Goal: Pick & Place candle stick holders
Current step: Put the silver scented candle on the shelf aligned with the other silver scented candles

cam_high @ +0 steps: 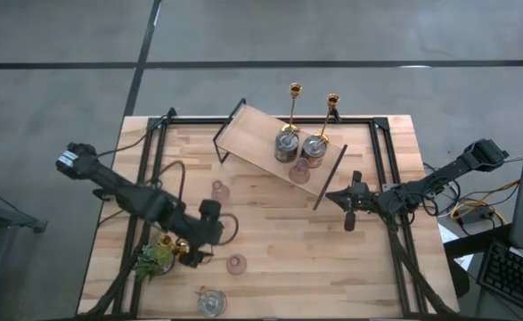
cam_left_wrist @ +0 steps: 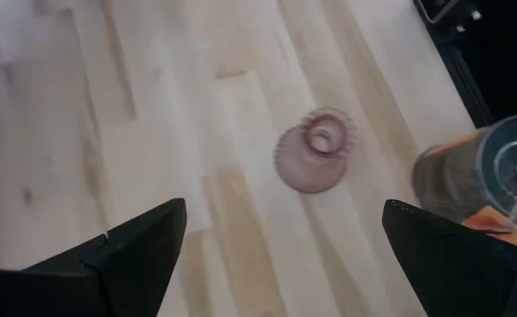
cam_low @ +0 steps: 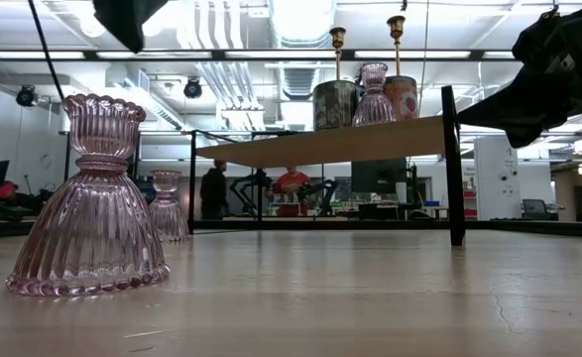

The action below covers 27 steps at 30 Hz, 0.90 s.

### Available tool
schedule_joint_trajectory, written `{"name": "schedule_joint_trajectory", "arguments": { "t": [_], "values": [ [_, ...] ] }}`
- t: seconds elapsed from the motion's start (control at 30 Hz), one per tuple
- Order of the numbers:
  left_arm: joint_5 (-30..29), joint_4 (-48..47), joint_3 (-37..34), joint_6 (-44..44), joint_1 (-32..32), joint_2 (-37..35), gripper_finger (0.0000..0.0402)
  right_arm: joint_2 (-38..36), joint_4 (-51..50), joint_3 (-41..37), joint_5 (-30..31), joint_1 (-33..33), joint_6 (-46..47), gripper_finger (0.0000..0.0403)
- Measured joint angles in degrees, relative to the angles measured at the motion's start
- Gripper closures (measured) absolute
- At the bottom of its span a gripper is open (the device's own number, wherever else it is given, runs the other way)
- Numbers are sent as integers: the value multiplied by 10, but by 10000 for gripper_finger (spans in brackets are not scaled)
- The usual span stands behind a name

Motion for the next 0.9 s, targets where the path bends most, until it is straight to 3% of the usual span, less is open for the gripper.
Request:
{"name": "schedule_joint_trajectory", "arguments": {
  "t": [0.4,0.9],
  "values": [
    [-7,41,2,-77,-64,81,16,0,0,0,0,0,0,394],
    [21,85,3,-39,-104,98,16,0,0,0,0,0,0,394]
  ]
}}
